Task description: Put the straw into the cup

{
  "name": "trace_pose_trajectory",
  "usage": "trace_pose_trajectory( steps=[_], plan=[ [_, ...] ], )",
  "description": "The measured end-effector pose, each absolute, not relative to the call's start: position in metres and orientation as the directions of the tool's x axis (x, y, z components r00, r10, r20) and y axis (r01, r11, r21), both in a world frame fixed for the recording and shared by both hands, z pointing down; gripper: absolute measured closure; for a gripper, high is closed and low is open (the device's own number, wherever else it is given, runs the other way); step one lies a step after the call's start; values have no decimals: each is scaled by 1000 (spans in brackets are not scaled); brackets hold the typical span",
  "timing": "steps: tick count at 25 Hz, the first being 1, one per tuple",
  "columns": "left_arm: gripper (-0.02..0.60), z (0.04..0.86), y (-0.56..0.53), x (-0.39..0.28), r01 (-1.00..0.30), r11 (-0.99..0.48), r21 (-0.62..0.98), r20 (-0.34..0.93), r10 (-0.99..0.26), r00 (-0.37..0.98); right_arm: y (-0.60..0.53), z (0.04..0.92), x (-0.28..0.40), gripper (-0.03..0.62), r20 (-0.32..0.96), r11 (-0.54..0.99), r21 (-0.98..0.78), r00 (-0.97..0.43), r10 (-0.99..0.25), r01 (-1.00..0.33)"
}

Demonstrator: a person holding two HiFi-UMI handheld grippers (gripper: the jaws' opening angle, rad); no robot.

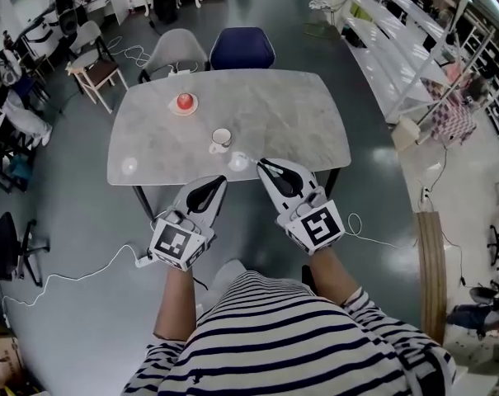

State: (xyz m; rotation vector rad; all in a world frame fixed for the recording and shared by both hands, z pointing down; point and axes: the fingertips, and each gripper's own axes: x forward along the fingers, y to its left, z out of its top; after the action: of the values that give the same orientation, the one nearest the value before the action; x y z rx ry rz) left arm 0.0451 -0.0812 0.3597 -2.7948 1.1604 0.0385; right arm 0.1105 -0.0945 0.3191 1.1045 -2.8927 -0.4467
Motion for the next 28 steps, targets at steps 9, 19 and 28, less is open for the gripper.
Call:
trace_pose_trajectory(
  steps=[9, 19, 28],
  plan=[
    [575, 360, -150, 18, -719, -689, -95, -92, -713, 695, -156, 326, 83, 569, -62, 720, 280, -760, -647, -635],
    [575, 359, -254, -10, -690, -717, -100, -104, -682, 724, -253, 345, 43, 569, 9, 732, 296, -764, -645, -614],
    [575, 374, -310, -25, -640, -761, -109, -66, -637, 768, -317, 380, 26, 569, 87, 720, 269, -728, -680, -640]
  ],
)
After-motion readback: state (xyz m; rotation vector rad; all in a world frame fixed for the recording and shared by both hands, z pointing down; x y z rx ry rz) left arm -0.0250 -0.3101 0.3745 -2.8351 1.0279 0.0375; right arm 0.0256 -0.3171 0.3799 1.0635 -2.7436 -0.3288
